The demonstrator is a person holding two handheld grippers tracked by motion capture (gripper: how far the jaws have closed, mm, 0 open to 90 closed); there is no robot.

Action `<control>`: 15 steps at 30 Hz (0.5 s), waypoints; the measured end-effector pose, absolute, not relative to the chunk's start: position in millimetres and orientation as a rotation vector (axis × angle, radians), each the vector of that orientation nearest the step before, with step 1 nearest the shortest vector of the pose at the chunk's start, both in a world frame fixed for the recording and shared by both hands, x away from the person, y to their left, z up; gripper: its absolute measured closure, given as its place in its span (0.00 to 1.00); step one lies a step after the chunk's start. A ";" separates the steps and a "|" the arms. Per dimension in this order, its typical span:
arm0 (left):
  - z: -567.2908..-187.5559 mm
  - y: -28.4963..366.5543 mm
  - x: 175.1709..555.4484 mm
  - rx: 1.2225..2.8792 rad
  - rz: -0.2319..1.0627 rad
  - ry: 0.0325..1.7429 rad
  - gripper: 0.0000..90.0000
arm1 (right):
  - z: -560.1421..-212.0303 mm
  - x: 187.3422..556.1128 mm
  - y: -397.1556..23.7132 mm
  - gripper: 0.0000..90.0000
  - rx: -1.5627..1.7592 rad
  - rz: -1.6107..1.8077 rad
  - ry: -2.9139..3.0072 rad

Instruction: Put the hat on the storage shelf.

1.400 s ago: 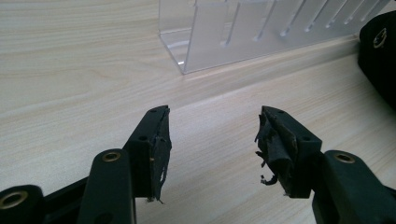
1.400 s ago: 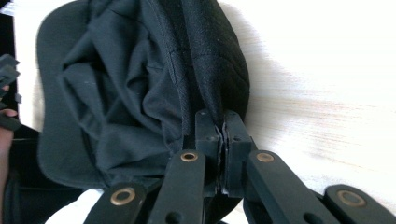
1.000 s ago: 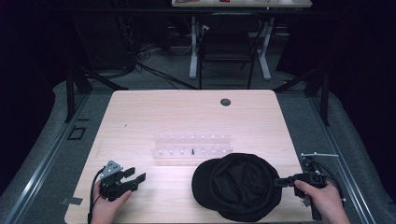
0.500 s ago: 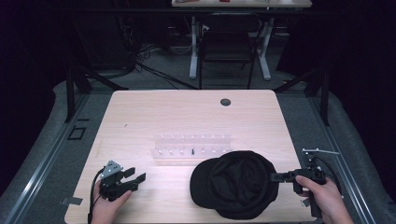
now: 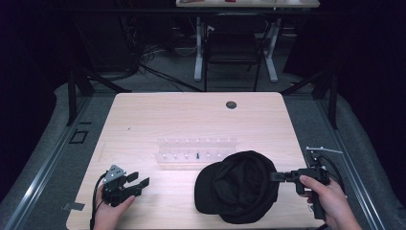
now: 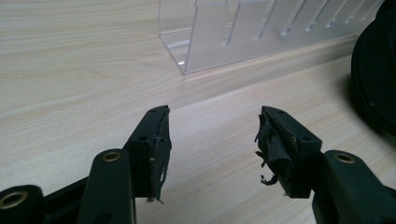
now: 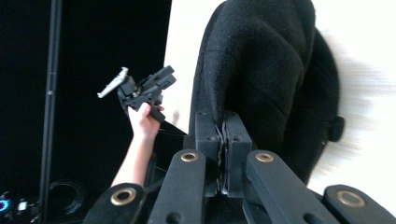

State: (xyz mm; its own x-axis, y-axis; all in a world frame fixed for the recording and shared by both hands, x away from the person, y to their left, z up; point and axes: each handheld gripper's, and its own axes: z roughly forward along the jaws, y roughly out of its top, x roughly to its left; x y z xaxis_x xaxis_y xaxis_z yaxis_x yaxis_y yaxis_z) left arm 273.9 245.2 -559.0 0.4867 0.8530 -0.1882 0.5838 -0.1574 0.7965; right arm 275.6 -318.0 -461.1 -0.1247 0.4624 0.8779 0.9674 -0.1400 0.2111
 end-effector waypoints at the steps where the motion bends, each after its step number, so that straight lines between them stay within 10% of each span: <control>1: -559.0 245.3 273.9 1.854 0.386 1.200 0.49 | -459.8 276.0 -317.1 0.98 -1.604 -1.233 -1.590; 15: -559.4 244.3 274.1 1.857 0.388 1.199 0.49 | -445.8 281.3 -306.0 0.98 -1.553 -1.298 -1.553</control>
State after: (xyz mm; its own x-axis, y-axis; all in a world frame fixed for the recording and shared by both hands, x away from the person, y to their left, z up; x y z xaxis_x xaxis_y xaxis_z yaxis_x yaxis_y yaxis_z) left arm 274.1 244.3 -559.4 0.4882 0.8528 -0.1854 0.5829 -0.1605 0.7965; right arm 281.3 -306.0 -445.8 -0.1521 0.3954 0.9058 0.9617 -0.1524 0.2280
